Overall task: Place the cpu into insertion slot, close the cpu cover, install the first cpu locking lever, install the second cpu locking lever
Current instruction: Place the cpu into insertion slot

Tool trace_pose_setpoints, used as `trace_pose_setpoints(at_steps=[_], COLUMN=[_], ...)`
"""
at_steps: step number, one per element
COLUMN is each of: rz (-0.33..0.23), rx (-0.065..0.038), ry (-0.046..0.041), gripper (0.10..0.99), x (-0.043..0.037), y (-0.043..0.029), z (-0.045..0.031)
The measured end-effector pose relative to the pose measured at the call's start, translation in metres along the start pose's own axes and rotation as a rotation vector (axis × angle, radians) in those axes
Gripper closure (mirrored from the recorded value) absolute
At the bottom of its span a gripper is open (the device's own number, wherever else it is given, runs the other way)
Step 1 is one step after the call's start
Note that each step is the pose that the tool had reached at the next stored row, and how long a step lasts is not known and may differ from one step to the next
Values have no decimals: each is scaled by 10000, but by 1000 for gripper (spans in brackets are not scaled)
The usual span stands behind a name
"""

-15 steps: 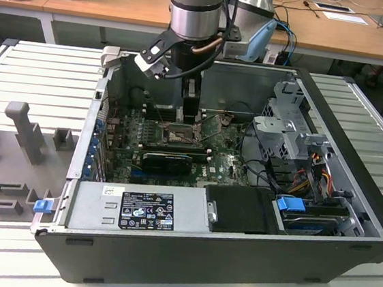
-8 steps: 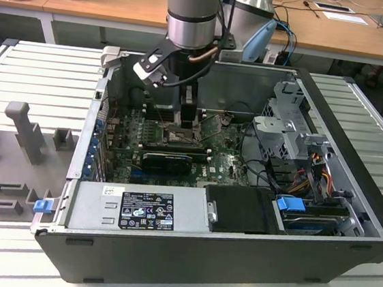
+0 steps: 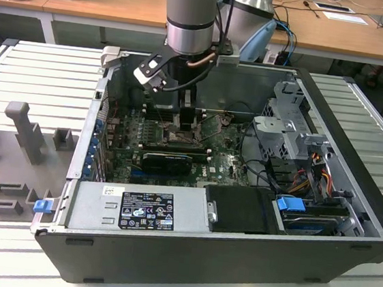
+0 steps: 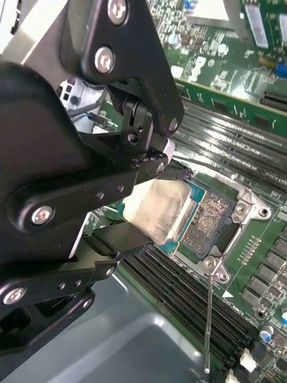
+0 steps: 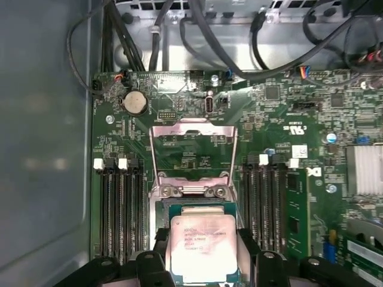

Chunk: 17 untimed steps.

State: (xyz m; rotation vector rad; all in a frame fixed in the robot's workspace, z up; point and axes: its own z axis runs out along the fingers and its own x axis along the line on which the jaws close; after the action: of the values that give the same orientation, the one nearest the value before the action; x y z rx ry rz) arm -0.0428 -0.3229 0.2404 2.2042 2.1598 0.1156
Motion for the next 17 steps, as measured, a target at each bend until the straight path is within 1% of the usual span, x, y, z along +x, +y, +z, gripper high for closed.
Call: trace_pose_setpoints(at_steps=[2, 6, 11, 17], rz=[-1, 0, 4, 93], rx=[0, 0, -1, -2], ry=[2, 4, 5, -3], gripper=[557, 557, 557, 557], x=[30, 100, 113, 114], y=[-4, -13, -38, -59], z=[42, 79, 105, 204])
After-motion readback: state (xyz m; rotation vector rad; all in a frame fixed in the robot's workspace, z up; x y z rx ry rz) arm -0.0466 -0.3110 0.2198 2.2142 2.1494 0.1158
